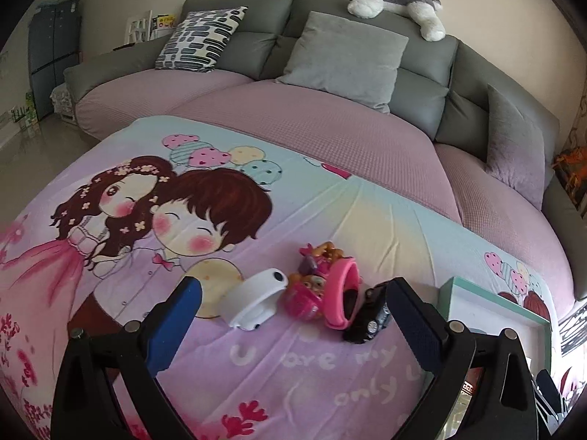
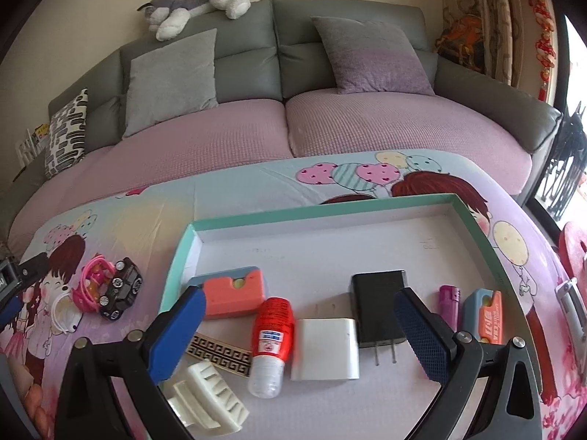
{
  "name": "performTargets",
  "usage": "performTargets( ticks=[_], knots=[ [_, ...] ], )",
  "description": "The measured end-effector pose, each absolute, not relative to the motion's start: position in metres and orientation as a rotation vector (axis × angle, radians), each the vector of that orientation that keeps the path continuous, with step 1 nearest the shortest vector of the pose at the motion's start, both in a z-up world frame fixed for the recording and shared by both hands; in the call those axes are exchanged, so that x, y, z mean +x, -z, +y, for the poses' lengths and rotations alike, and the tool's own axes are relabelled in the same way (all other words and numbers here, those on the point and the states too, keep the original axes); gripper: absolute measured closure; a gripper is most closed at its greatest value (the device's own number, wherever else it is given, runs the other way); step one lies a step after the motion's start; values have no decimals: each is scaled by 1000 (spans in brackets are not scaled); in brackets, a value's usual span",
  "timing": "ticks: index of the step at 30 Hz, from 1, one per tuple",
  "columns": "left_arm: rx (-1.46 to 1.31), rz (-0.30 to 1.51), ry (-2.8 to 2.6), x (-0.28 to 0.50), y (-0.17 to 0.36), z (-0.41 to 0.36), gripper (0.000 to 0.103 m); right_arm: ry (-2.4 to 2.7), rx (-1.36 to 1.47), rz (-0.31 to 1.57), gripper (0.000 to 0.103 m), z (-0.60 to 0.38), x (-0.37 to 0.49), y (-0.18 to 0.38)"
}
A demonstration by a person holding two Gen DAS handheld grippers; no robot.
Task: Organize rigid objects
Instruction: 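Move both grippers back toward the pile of items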
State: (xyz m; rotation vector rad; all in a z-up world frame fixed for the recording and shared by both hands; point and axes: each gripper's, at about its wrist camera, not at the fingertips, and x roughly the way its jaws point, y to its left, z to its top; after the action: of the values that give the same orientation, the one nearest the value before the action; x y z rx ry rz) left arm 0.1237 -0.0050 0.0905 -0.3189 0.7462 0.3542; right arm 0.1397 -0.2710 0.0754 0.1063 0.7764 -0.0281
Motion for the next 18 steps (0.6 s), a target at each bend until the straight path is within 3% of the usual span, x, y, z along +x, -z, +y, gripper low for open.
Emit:
performTargets(
  ticks=[18],
  knots=[
    [-391, 683, -549, 76, -102, 84, 2, -311, 110, 742, 0, -168, 137, -78]
  ],
)
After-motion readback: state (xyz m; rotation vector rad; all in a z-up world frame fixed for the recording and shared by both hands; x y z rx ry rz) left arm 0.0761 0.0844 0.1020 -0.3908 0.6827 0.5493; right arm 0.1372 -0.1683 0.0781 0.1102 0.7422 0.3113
